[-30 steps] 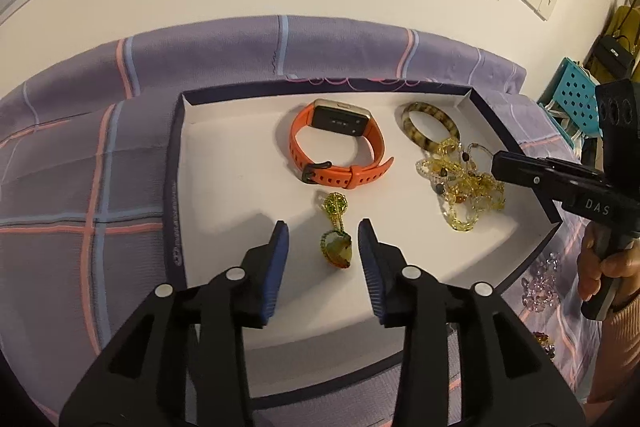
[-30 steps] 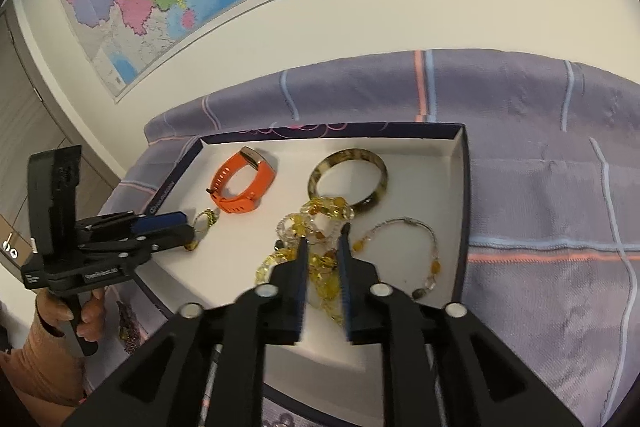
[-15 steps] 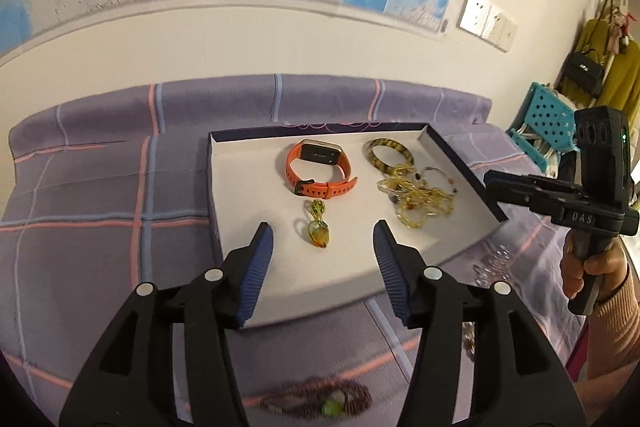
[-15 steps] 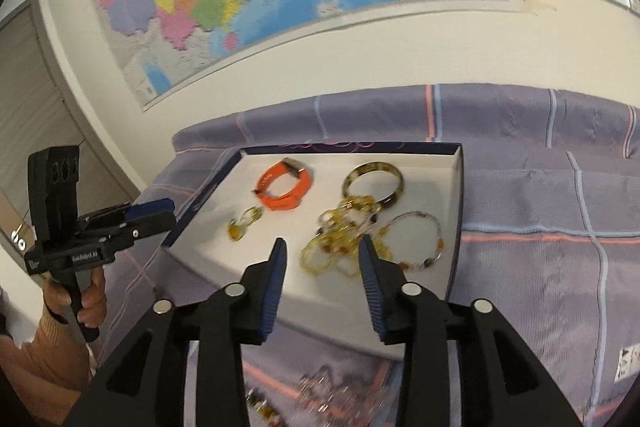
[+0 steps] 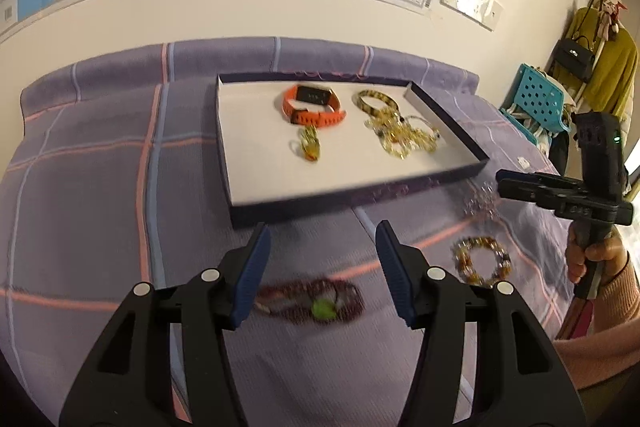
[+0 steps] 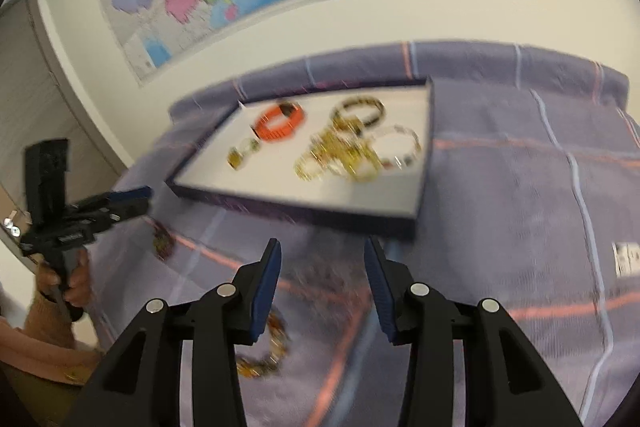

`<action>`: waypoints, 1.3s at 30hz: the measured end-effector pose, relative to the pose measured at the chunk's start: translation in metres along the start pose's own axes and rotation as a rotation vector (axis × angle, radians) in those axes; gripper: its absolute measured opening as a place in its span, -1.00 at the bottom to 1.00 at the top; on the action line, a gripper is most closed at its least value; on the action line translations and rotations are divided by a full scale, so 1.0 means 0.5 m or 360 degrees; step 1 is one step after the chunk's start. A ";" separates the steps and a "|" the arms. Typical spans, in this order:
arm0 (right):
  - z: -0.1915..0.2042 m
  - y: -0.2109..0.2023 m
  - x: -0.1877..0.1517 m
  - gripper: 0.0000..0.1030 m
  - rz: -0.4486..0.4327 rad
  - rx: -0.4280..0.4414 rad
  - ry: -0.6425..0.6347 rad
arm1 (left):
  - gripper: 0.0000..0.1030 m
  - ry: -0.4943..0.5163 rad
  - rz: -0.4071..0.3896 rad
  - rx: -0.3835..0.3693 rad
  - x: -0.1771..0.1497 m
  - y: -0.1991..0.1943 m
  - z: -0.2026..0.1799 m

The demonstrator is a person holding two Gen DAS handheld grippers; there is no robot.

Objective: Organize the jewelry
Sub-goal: 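Open both tools and move them back over the jewelry on the bed cover, then grasp a green bead charm with the left tool while the right tool grasps the clear crystal bracelet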

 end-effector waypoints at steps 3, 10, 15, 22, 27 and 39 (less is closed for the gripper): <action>-0.007 0.004 -0.013 -0.19 0.0011 -0.0043 0.0008 | 0.05 0.0004 0.0015 -0.0016 -0.022 -0.005 -0.010; -0.006 0.013 -0.027 -0.16 0.0018 -0.0032 0.0031 | -0.03 0.0072 0.0108 0.0009 -0.069 0.006 -0.036; -0.005 0.013 -0.028 -0.16 0.0012 -0.0035 0.0030 | -0.09 0.0042 0.0119 0.0018 -0.072 0.009 -0.025; -0.004 0.019 -0.028 -0.16 0.0019 -0.0038 0.0034 | -0.48 -0.0003 0.0167 0.0034 -0.075 0.025 -0.008; -0.007 0.017 -0.027 -0.16 0.0012 -0.0039 0.0041 | -0.62 -0.0009 0.0172 0.0027 -0.074 0.027 -0.005; 0.005 0.031 -0.028 0.03 0.0053 -0.0153 -0.0049 | -0.69 -0.0010 0.0136 0.0018 -0.070 0.021 -0.014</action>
Point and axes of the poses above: each gripper's, at about its wrist camera, not at the fingertips, and y roughly the way its jaws point, z to its left, x to its top, the point moved 4 cm from there along y, roughly the way its jaws point, and after that the axes turned 10 degrees about -x, right-handed, at the moved point
